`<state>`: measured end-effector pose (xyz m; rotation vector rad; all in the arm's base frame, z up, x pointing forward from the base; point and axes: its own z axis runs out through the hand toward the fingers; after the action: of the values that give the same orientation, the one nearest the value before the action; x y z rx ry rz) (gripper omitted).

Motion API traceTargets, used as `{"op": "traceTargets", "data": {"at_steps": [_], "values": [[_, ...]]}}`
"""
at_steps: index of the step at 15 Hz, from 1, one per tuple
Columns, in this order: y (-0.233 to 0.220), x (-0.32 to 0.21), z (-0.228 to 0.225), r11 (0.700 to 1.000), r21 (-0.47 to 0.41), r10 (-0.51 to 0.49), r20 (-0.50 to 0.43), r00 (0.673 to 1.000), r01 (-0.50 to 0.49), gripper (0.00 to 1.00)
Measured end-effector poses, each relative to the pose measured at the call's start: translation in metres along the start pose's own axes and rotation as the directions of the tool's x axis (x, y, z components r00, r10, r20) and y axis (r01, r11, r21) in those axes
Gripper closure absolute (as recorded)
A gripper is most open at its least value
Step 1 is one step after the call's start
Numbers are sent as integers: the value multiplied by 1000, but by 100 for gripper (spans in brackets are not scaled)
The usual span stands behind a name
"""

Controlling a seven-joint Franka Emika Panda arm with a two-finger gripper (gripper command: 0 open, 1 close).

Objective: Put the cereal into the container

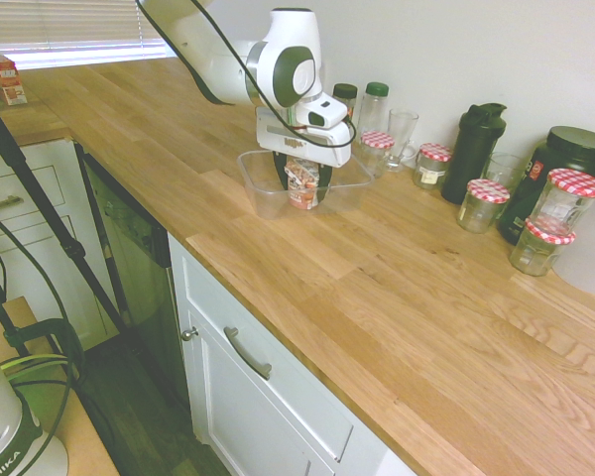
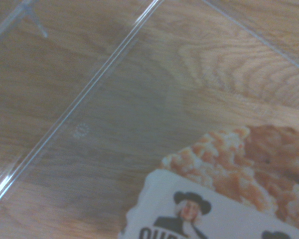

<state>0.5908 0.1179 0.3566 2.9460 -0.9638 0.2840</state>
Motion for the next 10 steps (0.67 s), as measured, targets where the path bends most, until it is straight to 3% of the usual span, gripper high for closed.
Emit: {"op": "traceTargets", "data": {"at_steps": [5, 10], "values": [[3, -32, -57, 998, 16, 57, 98, 994, -59, 0], [25, -53, -102, 995, 52, 76, 87, 993, -80, 0]]}}
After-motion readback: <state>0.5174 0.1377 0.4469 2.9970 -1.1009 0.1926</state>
